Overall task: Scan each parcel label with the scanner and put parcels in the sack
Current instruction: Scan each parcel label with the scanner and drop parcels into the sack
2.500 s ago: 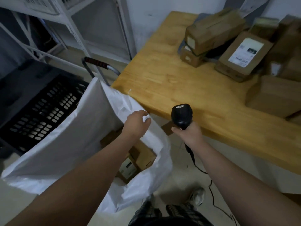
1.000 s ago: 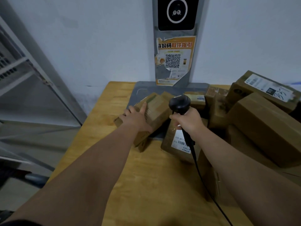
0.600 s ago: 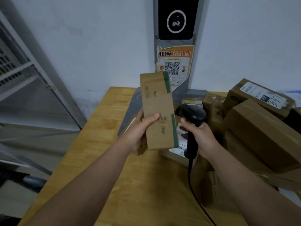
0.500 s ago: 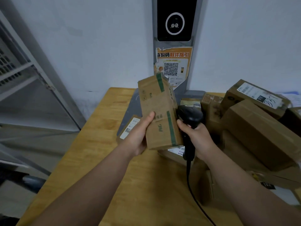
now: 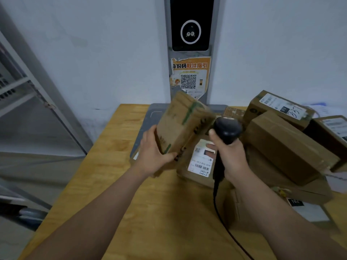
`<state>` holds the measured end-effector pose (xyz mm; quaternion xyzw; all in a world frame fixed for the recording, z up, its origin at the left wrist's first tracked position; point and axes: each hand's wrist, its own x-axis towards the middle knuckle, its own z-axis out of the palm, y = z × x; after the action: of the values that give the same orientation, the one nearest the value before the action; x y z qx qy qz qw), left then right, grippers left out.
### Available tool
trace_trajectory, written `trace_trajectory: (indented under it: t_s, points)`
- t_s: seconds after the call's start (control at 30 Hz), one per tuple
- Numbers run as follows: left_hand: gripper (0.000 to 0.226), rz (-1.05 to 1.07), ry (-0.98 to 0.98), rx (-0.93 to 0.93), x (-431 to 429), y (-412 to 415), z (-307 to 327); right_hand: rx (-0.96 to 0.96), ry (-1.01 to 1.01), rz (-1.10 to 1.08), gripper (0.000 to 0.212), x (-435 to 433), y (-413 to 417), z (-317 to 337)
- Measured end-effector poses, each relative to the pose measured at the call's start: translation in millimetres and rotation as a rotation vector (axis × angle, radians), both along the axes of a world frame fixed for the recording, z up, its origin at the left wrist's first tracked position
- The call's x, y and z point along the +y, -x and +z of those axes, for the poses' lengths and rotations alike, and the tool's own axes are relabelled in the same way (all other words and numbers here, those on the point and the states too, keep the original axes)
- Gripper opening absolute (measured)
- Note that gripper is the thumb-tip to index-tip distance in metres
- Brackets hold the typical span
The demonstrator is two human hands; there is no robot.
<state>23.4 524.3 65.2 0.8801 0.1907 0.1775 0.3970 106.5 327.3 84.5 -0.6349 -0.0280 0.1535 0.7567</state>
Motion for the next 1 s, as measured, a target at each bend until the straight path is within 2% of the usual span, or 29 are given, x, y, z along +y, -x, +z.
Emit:
trace_trajectory:
  t_s: [0.07,0.17,0.3,0.43,0.5,0.53,0.57,0.63,0.67,0.7,0.77,0.87,1.0]
  points:
    - [0.104,0.02,-0.421,-0.02,7.0,-0.2,-9.6,0.078,-0.095,-0.007,0.046,-7.6,-5.9,13.2]
    - [0.104,0.001,-0.805,-0.148,15.4,-1.8,-14.2,0.167,-0.126,0.067,0.043,-14.3,-13.3,25.3]
    - [0.1,-0.07,-1.09,-0.291,15.4,-3.2,-14.4,0.22,-0.059,0.125,0.049,-14.4,-12.1,22.3]
    - [0.095,-0.081,-1.161,-0.352,15.4,-2.2,-21.7,0.178,-0.104,0.087,0.032,-16.7,-6.3,11.0]
    - [0.089,-0.093,-1.015,-0.304,10.3,-0.9,-21.6,0.09,-0.101,0.033,0.032,-19.2,-4.6,3.8]
    - [0.088,-0.056,-0.831,-0.245,6.9,-1.7,-20.3,0.027,-0.084,0.017,0.03,-20.8,-3.5,0.6]
    - [0.088,0.007,-0.557,-0.181,3.7,-2.0,-16.3,-0.03,-0.071,0.016,0.027,-22.5,-2.2,-1.7]
    - [0.099,0.148,0.142,-0.085,-1.2,-3.3,3.2,-0.109,-0.072,0.042,0.022,-27.5,0.3,-5.0]
    - [0.103,0.203,0.422,-0.034,-1.4,-6.0,12.5,-0.125,-0.072,0.06,0.026,-29.9,-0.3,-6.7]
    - [0.099,0.236,0.596,0.027,-0.1,-9.4,18.6,-0.119,-0.066,0.07,0.029,-31.4,-1.3,-8.2]
    - [0.082,0.29,0.734,0.071,1.8,-11.9,26.1,-0.098,-0.032,0.099,0.012,-35.0,-6.8,-12.4]
    - [0.069,0.311,0.893,0.035,4.5,-8.1,25.8,-0.081,-0.011,0.117,0.024,-35.1,-8.6,-7.2]
    - [0.034,0.28,0.995,-0.078,5.9,-3.6,24.7,-0.019,-0.158,0.17,0.026,-32.3,-0.1,6.2]
